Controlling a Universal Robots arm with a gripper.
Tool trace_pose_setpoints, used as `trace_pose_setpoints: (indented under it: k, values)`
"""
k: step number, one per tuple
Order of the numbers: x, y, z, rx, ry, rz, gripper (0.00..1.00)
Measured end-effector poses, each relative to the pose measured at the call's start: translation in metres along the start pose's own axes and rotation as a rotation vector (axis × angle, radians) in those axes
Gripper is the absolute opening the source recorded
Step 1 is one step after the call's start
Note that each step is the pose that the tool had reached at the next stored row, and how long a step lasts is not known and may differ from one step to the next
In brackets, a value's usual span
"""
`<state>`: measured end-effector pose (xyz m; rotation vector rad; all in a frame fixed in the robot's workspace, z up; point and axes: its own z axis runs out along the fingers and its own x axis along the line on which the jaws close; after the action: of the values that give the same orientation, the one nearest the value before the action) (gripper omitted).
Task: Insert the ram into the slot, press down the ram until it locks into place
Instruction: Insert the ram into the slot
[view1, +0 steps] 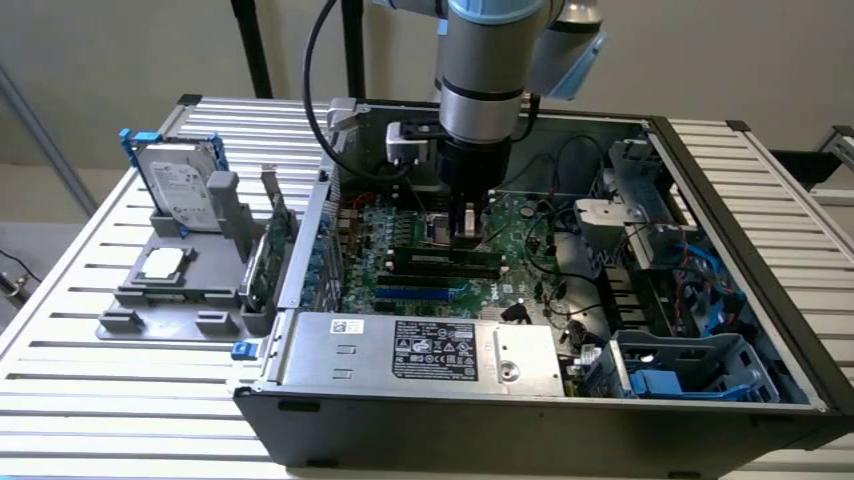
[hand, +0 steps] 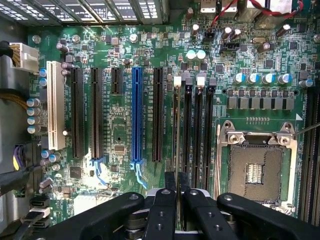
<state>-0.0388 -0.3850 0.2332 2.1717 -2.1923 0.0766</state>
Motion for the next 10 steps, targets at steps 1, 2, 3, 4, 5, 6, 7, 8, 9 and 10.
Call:
trace_pose_setpoints:
  k: [1,2,3,4,5,6,7,8,9,10]
  values:
    - [0.0,0.0,0.0001,0.0005,0.0,0.0,0.13]
    - [0.0,0.0,0.0002,0.0012,-0.0001,0.0,0.13]
    - [0.0,0.0,0.0004,0.0019,-0.0001,0.0,0.13]
    - [-0.0001,0.0,0.0006,0.0027,-0.0002,0.0,0.13]
    - [-0.0001,0.0,0.0008,0.0037,-0.0002,0.0,0.13]
    - [-0.0001,0.0,0.0009,0.0045,-0.0001,0.0,0.13]
    - [-0.0001,0.0,0.0011,0.0055,-0.0001,0.0,0.13]
    - [-0.0001,0.0,0.0012,0.0066,0.0001,0.0,0.13]
    - [-0.0001,0.0001,0.0013,0.0075,0.0,0.001,0.13]
    - [-0.0001,0.0002,0.0014,0.0085,0.0001,0.001,0.13]
